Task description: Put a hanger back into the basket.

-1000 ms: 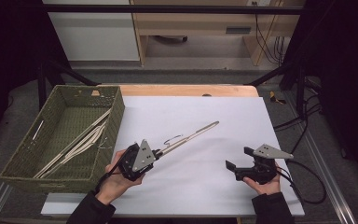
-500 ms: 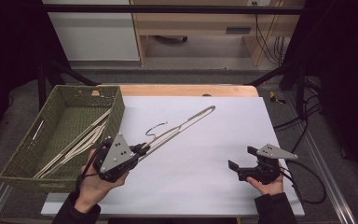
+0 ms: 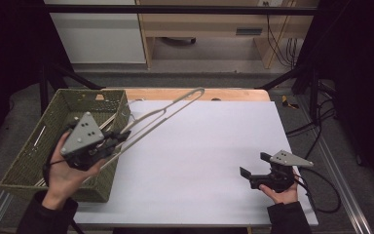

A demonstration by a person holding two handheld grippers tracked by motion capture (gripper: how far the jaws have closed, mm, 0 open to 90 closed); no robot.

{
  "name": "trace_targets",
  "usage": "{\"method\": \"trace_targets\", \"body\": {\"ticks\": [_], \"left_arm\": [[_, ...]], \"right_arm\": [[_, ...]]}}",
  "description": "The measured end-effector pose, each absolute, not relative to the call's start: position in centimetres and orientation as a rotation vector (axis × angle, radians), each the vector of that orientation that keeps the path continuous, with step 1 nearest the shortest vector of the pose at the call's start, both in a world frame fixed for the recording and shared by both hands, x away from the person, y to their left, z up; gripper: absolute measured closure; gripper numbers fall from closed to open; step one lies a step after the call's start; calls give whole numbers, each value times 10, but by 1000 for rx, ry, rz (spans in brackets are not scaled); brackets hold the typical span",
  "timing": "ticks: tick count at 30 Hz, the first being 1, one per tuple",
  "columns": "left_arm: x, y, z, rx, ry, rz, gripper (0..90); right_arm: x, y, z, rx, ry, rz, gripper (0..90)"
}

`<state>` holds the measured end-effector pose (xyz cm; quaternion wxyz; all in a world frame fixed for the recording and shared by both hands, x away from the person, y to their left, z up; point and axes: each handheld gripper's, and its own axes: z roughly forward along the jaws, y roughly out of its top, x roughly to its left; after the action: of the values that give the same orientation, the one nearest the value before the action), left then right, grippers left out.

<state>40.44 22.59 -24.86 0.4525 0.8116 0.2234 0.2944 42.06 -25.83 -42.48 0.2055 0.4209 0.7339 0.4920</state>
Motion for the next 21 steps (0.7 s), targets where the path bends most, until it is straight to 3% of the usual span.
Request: {"method": "trace_targets", "body": {"ticks": [8,21], "left_arm": [[424,276,-233,1956,649,763,861],[449,334,-244,1937,750,824,861]], "right_arm": [[420,-259,-424,1168,2046,1372,30],[421,-258,-424,1176,2047,1361,23]]}}
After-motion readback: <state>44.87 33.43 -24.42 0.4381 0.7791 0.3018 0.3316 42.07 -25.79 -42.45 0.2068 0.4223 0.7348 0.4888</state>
